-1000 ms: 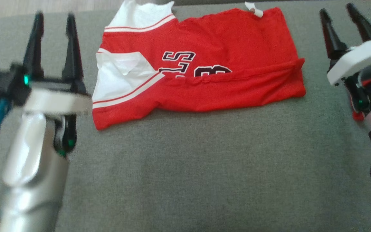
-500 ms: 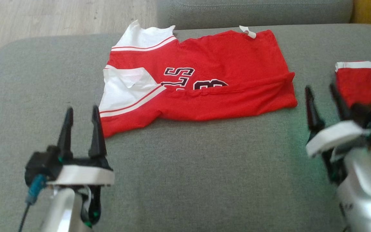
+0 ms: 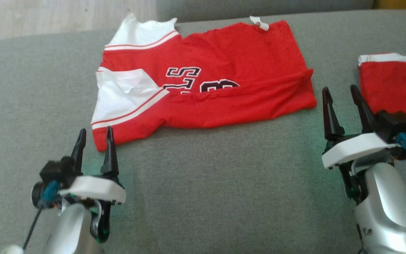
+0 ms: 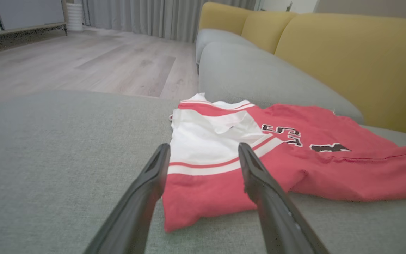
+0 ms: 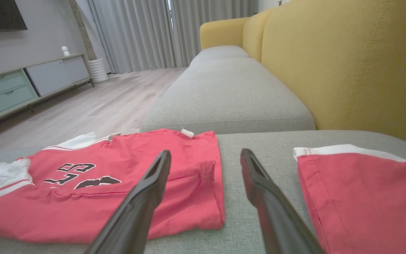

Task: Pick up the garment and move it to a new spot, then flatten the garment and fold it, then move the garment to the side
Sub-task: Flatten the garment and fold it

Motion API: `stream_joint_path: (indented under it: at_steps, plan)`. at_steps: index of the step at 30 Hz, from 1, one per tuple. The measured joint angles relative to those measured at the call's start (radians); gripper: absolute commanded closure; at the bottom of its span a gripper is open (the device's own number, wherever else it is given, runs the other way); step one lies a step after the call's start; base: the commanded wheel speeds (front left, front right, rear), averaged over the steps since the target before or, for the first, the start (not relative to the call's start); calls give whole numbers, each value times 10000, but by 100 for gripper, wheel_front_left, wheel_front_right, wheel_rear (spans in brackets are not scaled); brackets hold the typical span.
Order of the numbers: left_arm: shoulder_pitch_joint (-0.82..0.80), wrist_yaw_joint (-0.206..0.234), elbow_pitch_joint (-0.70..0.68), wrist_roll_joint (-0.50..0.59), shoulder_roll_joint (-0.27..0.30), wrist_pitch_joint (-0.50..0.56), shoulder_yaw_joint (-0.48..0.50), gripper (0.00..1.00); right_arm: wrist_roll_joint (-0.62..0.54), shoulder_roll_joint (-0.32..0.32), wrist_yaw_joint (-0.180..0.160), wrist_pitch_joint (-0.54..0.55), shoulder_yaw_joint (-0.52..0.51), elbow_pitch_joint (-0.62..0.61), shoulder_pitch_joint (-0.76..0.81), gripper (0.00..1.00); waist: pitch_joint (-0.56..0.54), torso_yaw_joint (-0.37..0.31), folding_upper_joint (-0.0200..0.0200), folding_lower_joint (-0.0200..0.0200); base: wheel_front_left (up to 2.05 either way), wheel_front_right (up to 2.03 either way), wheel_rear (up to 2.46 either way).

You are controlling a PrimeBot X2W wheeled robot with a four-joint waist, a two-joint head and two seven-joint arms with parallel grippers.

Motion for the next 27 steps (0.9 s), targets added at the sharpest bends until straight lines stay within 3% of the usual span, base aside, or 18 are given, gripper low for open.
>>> stream_joint_path:
  at_steps: [10, 15, 19, 20, 21, 27]
  plan:
    - [-1442, 746, 2451, 203, 546, 1241, 211, 0, -190, 328, 0, 272, 35, -1057, 5, 0, 833, -516, 0, 2, 0, 0, 0]
    - [-2030, 656, 3039, 203, 665, 1494, 178, 0, -188, 347, 0, 291, 52, -1239, 6, 0, 1015, -760, 0, 1, 0, 0, 0]
    - [-2324, 280, 3381, 174, 690, 1802, 50, 0, -188, 372, 0, 301, 52, -1252, 7, 0, 1025, -815, 0, 0, 0, 0, 0]
    - [-2343, 196, 3400, 174, 688, 1871, 0, 60, -190, 380, 0, 301, 50, -1254, 7, 0, 1015, -810, 0, 0, 0, 0, 0]
    - [-2367, 121, 3425, 174, 685, 1875, -61, 100, -190, 383, 0, 305, 48, -1252, 7, 0, 1002, -798, 0, 0, 0, 0, 0]
    - [-2371, 86, 3415, 69, 581, 1250, -105, 100, -589, 426, 0, 949, -98, -882, -3, 0, 929, -617, 0, 1, 0, 0, 0]
